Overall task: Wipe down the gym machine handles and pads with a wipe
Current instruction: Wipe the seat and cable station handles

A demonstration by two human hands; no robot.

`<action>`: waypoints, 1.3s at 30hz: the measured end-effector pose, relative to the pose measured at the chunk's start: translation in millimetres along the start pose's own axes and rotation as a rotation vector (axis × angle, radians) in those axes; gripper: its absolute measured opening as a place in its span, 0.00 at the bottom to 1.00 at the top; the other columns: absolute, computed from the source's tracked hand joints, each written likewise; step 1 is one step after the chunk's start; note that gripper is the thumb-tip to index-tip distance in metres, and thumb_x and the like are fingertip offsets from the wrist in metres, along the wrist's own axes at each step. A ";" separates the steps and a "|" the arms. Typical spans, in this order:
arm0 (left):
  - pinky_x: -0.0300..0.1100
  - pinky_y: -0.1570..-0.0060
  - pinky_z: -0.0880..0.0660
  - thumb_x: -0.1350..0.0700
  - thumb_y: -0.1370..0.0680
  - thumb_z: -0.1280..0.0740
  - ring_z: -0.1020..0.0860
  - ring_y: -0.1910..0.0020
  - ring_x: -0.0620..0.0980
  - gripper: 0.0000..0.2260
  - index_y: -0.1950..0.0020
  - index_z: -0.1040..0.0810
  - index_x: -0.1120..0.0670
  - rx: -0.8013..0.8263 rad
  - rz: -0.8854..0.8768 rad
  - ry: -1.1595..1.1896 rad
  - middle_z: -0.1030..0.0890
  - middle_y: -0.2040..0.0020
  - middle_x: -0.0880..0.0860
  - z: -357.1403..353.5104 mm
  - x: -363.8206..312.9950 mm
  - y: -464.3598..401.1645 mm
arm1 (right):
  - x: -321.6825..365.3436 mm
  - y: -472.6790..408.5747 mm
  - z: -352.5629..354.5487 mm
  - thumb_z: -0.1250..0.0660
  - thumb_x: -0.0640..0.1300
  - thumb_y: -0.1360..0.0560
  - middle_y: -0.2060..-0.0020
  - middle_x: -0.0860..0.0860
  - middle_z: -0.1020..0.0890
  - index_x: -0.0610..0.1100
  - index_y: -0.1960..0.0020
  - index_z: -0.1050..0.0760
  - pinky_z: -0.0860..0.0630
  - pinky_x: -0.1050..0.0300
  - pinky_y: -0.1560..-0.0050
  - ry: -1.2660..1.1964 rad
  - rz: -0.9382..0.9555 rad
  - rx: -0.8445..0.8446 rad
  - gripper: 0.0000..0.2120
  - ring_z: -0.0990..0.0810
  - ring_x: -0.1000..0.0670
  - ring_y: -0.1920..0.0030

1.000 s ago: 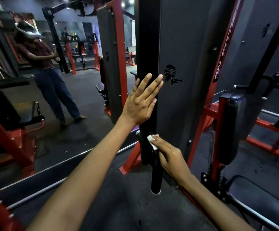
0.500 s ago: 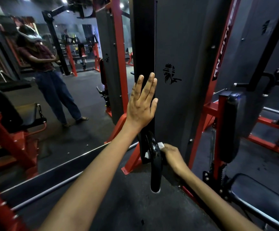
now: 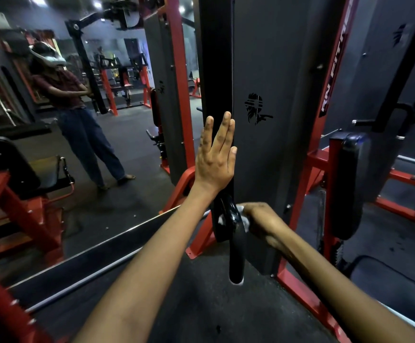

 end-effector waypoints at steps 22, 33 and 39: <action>0.57 0.27 0.40 0.61 0.21 0.42 0.63 0.23 0.48 0.34 0.21 0.58 0.51 0.008 0.007 0.029 0.62 0.22 0.41 4.7 3.2 3.8 | -9.9 64.1 -16.5 0.47 0.28 0.33 0.31 0.49 0.31 0.39 0.30 0.31 0.41 0.65 0.29 0.673 0.777 -0.180 0.32 0.36 0.56 0.29; 0.54 0.24 0.48 0.60 0.20 0.43 0.63 0.23 0.48 0.32 0.21 0.58 0.51 0.012 0.016 0.018 0.62 0.22 0.41 3.3 3.5 7.4 | 25.7 41.6 -33.9 0.50 0.37 0.28 0.33 0.48 0.27 0.40 0.34 0.26 0.40 0.55 0.27 0.912 0.928 -0.065 0.25 0.36 0.51 0.28; 0.58 0.29 0.36 0.59 0.19 0.44 0.63 0.23 0.47 0.32 0.21 0.62 0.48 0.023 0.032 0.023 0.60 0.22 0.43 3.2 4.6 8.2 | -52.6 77.6 -12.8 0.58 0.35 0.18 0.27 0.47 0.36 0.37 0.29 0.35 0.41 0.47 0.27 1.183 1.109 0.075 0.21 0.42 0.44 0.25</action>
Point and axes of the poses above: each hand's wrist, its own y-axis away from the middle knuckle, its own z-axis out of the back of the hand, x = y × z, the point moved 7 cm from there along -y, towards the middle knuckle
